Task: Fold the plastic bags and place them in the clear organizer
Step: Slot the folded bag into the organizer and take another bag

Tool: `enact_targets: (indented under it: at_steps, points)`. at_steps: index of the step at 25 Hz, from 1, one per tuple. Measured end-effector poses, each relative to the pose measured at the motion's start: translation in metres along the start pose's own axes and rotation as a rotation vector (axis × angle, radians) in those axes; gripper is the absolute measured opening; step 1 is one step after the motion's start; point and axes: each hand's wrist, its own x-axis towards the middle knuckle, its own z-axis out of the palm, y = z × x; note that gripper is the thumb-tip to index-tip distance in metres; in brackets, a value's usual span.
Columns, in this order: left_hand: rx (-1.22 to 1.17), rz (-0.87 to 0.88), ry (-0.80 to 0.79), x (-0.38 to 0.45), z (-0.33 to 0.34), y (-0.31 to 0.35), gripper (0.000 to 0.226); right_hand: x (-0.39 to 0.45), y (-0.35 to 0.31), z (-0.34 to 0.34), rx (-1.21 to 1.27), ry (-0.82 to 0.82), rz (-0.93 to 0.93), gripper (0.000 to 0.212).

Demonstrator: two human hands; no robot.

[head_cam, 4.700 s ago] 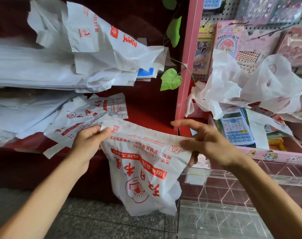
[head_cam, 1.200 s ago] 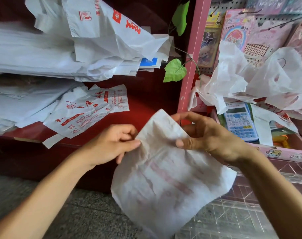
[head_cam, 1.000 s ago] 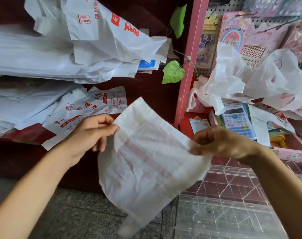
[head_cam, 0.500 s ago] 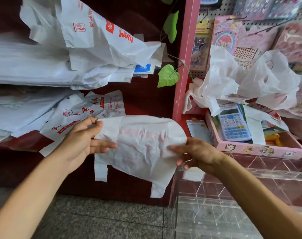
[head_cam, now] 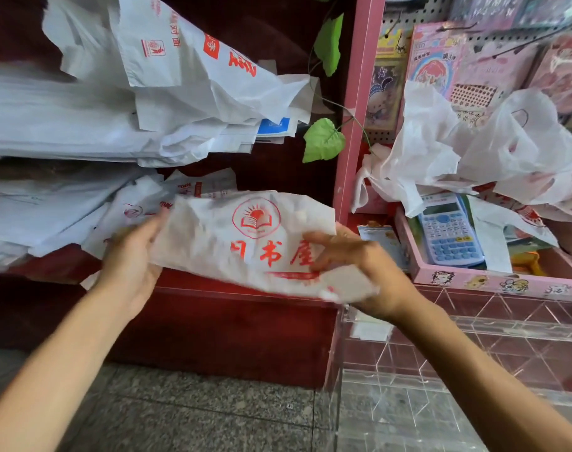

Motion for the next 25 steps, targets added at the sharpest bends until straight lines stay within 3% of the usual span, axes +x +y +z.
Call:
enact_targets:
  at_steps: [2, 4, 6, 13, 18, 21, 23, 25]
  points:
    - [0.321, -0.101, 0.017, 0.007, -0.007, -0.022, 0.007, -0.007, 0.018, 0.017, -0.126, -0.063, 0.082, 0.025]
    - [0.54, -0.174, -0.058, 0.009, -0.013, -0.042, 0.014, -0.013, 0.035, 0.035, -0.35, -0.064, 0.087, 0.019]
    - [0.654, -0.193, -0.103, 0.011, -0.015, -0.053, 0.02, -0.011, 0.039, 0.045, -0.4, -0.1, 0.129, 0.016]
    - [0.772, -0.154, -0.129, 0.022, -0.015, -0.065, 0.042, -0.005, 0.036, 0.051, -0.499, -0.173, 0.257, 0.035]
    - [0.527, -0.173, 0.072, 0.027, -0.003, -0.066, 0.054, -0.003, 0.035, 0.049, -0.662, -0.322, 0.257, 0.056]
    - [0.426, -0.281, 0.022, 0.034, -0.003, -0.067, 0.052, -0.005, 0.035, 0.043, -0.587, -0.36, 0.129, 0.065]
    - [0.614, -0.236, -0.084, 0.033, -0.004, -0.067, 0.057, -0.006, 0.035, 0.042, -0.554, -0.366, 0.085, 0.059]
    - [0.935, 0.018, -0.225, 0.025, 0.0, -0.064, 0.066, -0.007, 0.035, 0.043, -0.548, -0.374, 0.097, 0.062]
